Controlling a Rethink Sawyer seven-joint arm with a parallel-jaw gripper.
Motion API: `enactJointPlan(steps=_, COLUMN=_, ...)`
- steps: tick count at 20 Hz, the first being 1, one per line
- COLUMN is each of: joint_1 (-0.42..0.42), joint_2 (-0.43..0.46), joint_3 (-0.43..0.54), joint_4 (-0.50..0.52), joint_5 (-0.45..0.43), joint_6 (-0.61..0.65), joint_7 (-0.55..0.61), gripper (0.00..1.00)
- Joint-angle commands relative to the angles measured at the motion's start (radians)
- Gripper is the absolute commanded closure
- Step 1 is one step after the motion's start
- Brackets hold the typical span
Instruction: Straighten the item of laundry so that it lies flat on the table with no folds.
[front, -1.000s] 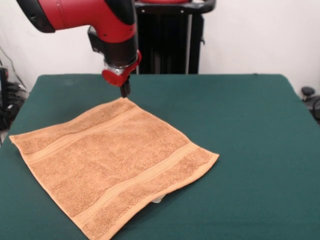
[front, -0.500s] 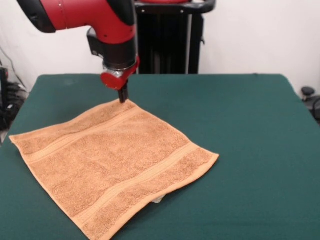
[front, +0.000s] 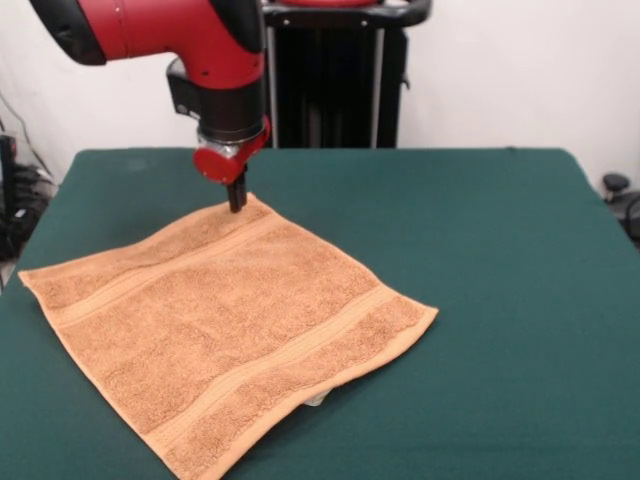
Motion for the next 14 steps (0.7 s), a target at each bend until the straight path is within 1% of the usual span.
enactJointPlan(steps=1, joint_1=0.016, joint_2=0.091, joint_3=0.093, joint_4=-0.046, joint_5=-0.062, joint_6=-0.083, joint_7=-0.225, gripper=1.0)
enactJointPlan(steps=9, joint_1=-0.01, joint_2=0.125, joint_3=0.117, joint_4=-0.045, joint_5=-0.084, joint_6=-0.105, joint_7=-0.275, gripper=1.0)
enactJointPlan(steps=12, joint_1=-0.011, joint_2=0.132, joint_3=0.112, joint_4=-0.051, joint_5=-0.09, joint_6=-0.094, joint_7=-0.284, gripper=1.0)
enactJointPlan(steps=14, joint_1=-0.002, joint_2=0.135, joint_3=0.099, joint_4=-0.059, joint_5=-0.109, joint_6=-0.089, joint_7=-0.285, gripper=1.0)
